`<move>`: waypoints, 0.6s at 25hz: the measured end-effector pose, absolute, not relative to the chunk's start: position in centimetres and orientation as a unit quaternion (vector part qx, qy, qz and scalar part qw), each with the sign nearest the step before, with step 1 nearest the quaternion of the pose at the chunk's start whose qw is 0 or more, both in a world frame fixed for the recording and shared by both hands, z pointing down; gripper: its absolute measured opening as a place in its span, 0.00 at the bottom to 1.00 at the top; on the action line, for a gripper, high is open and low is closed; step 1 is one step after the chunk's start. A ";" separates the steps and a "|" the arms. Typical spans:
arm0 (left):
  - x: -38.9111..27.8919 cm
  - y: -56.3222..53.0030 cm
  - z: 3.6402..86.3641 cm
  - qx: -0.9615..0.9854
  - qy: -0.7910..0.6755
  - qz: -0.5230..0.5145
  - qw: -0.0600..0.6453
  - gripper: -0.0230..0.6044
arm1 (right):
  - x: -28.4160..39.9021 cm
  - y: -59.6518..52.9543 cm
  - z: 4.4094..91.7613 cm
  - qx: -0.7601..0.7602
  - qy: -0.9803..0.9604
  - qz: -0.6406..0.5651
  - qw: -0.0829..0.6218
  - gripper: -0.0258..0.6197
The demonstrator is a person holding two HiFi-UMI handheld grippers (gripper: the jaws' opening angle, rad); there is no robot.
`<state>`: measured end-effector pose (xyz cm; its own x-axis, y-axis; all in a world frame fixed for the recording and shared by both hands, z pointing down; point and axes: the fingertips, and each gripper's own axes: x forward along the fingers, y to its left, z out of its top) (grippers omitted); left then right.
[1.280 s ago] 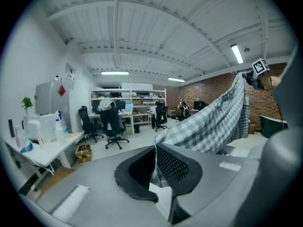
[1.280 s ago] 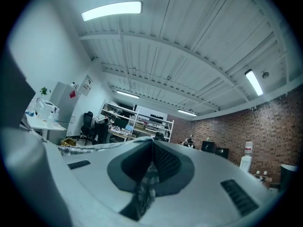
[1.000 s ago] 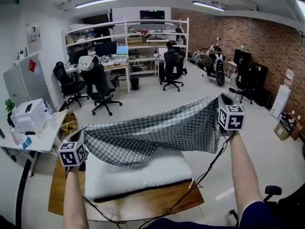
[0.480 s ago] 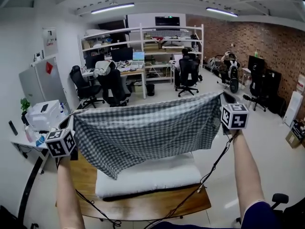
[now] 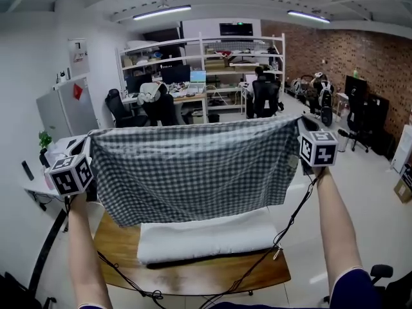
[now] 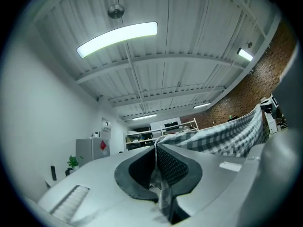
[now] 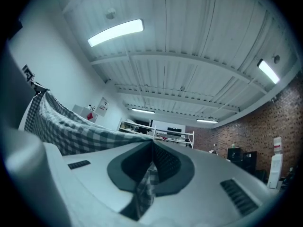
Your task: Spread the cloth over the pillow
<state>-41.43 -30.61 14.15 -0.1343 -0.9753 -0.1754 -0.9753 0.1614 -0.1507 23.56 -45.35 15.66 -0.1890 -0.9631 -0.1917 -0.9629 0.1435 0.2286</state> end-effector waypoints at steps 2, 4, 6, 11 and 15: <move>-41.7 -30.3 13.3 -0.641 0.757 -0.006 0.124 0.06 | 23.3 -45.4 15.2 0.633 -0.758 -0.154 0.002 0.08; -41.9 -30.1 12.8 -0.635 0.761 -0.016 0.130 0.06 | 23.1 -45.5 14.8 0.631 -0.760 -0.155 0.003 0.08; -42.0 -30.2 12.8 -0.633 0.763 -0.023 0.130 0.06 | 23.0 -45.7 14.6 0.629 -0.762 -0.154 0.003 0.08; -41.9 -30.9 13.3 -0.627 0.768 -0.034 0.125 0.06 | 22.9 -46.8 14.8 0.621 -0.769 -0.148 0.006 0.08; -42.2 -31.7 12.9 -0.613 0.779 -0.048 0.119 0.06 | 22.7 -48.0 14.7 0.613 -0.778 -0.142 0.004 0.08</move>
